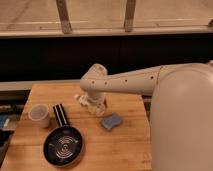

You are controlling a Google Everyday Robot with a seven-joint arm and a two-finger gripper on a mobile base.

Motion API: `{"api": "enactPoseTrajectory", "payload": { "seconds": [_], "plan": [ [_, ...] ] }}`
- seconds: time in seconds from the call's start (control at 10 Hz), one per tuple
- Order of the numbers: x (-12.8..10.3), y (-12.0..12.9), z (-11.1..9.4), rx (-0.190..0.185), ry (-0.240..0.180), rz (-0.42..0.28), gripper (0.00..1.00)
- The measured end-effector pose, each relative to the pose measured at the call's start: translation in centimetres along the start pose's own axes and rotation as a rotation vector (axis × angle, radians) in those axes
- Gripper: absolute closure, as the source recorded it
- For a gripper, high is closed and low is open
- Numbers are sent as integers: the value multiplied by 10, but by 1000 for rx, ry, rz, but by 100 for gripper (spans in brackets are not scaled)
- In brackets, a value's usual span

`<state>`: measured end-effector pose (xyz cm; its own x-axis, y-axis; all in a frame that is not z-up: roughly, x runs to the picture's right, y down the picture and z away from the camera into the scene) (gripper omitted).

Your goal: Place the bottle in the ceramic bowl

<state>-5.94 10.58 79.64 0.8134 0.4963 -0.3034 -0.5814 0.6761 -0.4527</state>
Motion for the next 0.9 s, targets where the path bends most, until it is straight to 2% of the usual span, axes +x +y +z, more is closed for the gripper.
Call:
{"api": "enactPoseTrajectory", "payload": {
  "seconds": [0.2,0.3,0.5,0.6,0.9],
  "plan": [
    [-9,41,2,-13,1,-112,100],
    [-9,60,1,-23,-1,-145,100],
    [-12,118,-2,-46,-13,-245,100],
    [-11,138,-3,-57,-21,-281,100],
    [-6,217,-5,-112,-42,-422,100]
  ]
}}
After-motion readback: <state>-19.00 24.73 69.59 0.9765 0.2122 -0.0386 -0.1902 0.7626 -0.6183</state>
